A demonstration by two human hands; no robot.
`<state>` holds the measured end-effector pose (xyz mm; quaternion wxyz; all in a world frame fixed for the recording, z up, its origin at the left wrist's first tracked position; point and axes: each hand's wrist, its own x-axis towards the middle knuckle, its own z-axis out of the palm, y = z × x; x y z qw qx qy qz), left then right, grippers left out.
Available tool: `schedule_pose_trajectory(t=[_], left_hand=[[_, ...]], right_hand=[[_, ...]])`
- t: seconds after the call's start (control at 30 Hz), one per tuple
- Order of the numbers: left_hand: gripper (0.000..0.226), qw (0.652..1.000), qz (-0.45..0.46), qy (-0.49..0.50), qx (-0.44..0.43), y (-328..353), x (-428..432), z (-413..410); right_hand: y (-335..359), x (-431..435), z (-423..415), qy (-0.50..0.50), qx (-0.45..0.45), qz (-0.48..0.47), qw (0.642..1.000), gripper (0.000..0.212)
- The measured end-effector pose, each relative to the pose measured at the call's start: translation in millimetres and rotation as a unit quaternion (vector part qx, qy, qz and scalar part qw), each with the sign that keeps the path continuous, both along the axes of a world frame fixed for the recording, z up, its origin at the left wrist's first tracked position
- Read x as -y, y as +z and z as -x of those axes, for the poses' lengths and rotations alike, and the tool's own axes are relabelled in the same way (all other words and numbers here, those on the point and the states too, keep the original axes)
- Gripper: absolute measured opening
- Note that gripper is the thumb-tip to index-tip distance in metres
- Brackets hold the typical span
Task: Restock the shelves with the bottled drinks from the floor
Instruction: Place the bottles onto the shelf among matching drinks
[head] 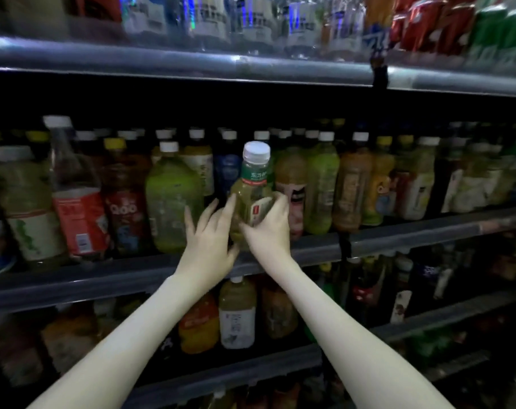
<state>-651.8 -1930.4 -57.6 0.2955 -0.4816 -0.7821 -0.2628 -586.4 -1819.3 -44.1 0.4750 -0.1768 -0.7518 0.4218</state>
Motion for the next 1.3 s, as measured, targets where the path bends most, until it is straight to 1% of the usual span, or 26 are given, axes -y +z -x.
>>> schedule_pose_trajectory(t=[0.1, 0.17, 0.2, 0.27, 0.33, 0.4, 0.5, 0.57, 0.67, 0.7, 0.77, 0.87, 0.93, 1.07, 1.1, 1.17, 1.23, 1.3], left_hand=[[0.105, 0.993, -0.051, -0.077, 0.071, -3.6, -11.4, -10.9], [0.106, 0.983, -0.090, -0.133, 0.090, -0.2, -13.3, -19.7], [0.105, 0.977, -0.114, -0.142, 0.107, 2.6, -11.3, -26.0], [0.096, 0.968, -0.152, -0.114, 0.166, 7.4, -0.2, -40.0], [0.081, 0.953, -0.151, -0.076, 0.250, 2.0, 19.1, -56.2], [0.066, 0.920, -0.137, -0.081, 0.358, -18.8, 45.0, -68.2], [0.056, 0.861, -0.110, -0.082, 0.489, -54.0, 93.8, -77.6], [0.058, 0.822, -0.095, -0.068, 0.558, -71.6, 133.3, -78.9], [0.072, 0.754, -0.103, -0.066, 0.645, -84.5, 194.4, -84.7], [0.071, 0.740, -0.110, -0.063, 0.660, -88.0, 221.0, -87.8], [0.066, 0.725, -0.122, -0.037, 0.676, -94.5, 277.9, -93.7], [0.064, 0.718, -0.149, 0.012, 0.680, -107.3, 368.6, -104.4], [0.059, 0.713, -0.158, 0.031, 0.682, -113.3, 427.5, -110.8], [0.067, 0.700, -0.165, 0.044, 0.693, -121.7, 530.4, -119.2], [0.067, 0.699, -0.163, 0.048, 0.695, -123.4, 551.3, -118.4], [0.062, 0.695, -0.160, 0.058, 0.699, -122.3, 584.9, -115.2], [0.052, 0.697, -0.156, 0.072, 0.696, -119.6, 609.7, -106.3], [0.043, 0.708, -0.156, 0.104, 0.681, -117.9, 631.1, -88.6]], right_hand=[[1.7, 0.1, -19.8, 0.021, -0.083, -0.018, 0.996, 0.078], [7.7, 1.8, -32.6, 0.047, -0.121, -0.045, 0.991, 0.080], [10.6, 3.5, -39.2, 0.074, -0.120, -0.053, 0.989, 0.081], [12.4, 10.6, -53.6, 0.138, -0.087, -0.055, 0.985, 0.080], [2.6, 20.8, -63.6, 0.205, -0.036, -0.044, 0.977, 0.077], [-16.5, 33.1, -68.5, 0.284, 0.029, 0.004, 0.958, 0.076], [-49.9, 55.4, -65.6, 0.395, 0.140, 0.098, 0.903, 0.067], [-68.2, 78.3, -57.3, 0.436, 0.185, 0.137, 0.870, 0.059], [-86.3, 126.8, -41.2, 0.484, 0.229, 0.174, 0.827, 0.057], [-90.6, 152.0, -36.1, 0.497, 0.245, 0.181, 0.813, 0.055], [-97.3, 207.1, -28.4, 0.521, 0.271, 0.196, 0.786, 0.054], [-106.8, 294.8, -21.7, 0.569, 0.300, 0.202, 0.739, 0.055], [-114.3, 349.8, -16.9, 0.592, 0.310, 0.231, 0.708, 0.057], [-133.8, 446.5, -8.7, 0.619, 0.348, 0.285, 0.644, 0.076], [-137.2, 466.7, -6.1, 0.621, 0.354, 0.295, 0.634, 0.079], [-141.5, 501.5, 0.9, 0.629, 0.353, 0.298, 0.625, 0.078], [-139.9, 530.0, 9.8, 0.649, 0.344, 0.272, 0.622, 0.066], [-136.4, 555.6, 25.0, 0.674, 0.338, 0.212, 0.622, 0.052]])
